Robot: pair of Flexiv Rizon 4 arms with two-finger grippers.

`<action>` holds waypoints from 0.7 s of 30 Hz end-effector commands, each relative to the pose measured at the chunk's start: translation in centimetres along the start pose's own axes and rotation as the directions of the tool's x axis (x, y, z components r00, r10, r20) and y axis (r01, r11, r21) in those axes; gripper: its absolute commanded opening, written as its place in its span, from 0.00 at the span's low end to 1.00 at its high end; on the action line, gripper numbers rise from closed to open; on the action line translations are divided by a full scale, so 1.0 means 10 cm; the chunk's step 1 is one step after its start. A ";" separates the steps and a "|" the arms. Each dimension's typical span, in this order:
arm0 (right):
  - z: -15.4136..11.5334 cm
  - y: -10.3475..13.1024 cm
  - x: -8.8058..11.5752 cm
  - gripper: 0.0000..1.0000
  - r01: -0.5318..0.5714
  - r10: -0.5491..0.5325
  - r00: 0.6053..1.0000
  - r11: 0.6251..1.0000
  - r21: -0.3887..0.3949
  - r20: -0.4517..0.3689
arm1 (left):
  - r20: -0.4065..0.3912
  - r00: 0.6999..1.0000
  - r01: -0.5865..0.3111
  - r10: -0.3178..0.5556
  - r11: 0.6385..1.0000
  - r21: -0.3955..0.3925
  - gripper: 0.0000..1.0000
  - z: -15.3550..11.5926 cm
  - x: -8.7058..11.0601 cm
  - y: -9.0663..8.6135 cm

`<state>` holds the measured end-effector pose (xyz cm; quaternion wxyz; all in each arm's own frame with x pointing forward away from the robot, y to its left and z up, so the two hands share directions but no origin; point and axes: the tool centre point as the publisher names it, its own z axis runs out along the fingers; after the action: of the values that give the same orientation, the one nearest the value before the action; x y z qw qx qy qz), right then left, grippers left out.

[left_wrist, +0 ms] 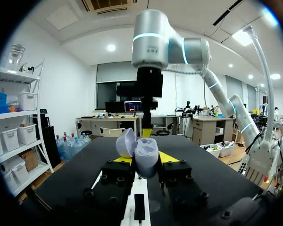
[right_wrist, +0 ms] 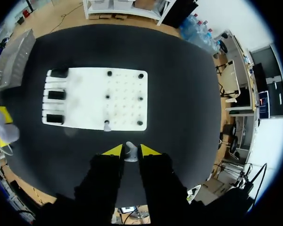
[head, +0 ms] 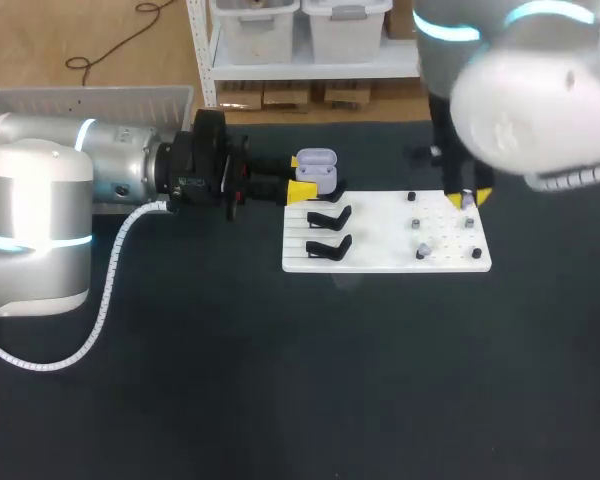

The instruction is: Pick up each earbud case from the left stands, insert the matching earbuds, close the lid, and place the case in the box.

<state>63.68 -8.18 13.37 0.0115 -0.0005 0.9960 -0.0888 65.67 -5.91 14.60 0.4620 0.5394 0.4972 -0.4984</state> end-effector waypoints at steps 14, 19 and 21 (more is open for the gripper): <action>-0.49 0.34 0.23 0.00 0.018 -0.018 0.997 1.000 -0.007 0.077 | -0.001 1.000 0.001 -0.001 1.000 0.002 0.00 0.00 0.00 0.01; -0.49 0.34 0.23 0.00 0.018 -0.018 0.997 1.000 -0.007 0.077 | -0.001 1.000 0.001 -0.001 1.000 0.002 0.00 0.00 0.00 0.01; -0.49 0.34 0.23 0.00 0.018 -0.018 0.997 1.000 -0.007 0.077 | -0.001 1.000 0.001 -0.001 1.000 0.002 0.00 0.00 0.00 0.01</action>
<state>61.45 -3.86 17.58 0.0463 -0.0133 0.9951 -0.0858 65.66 -5.91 14.60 0.4620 0.5394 0.4971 -0.4984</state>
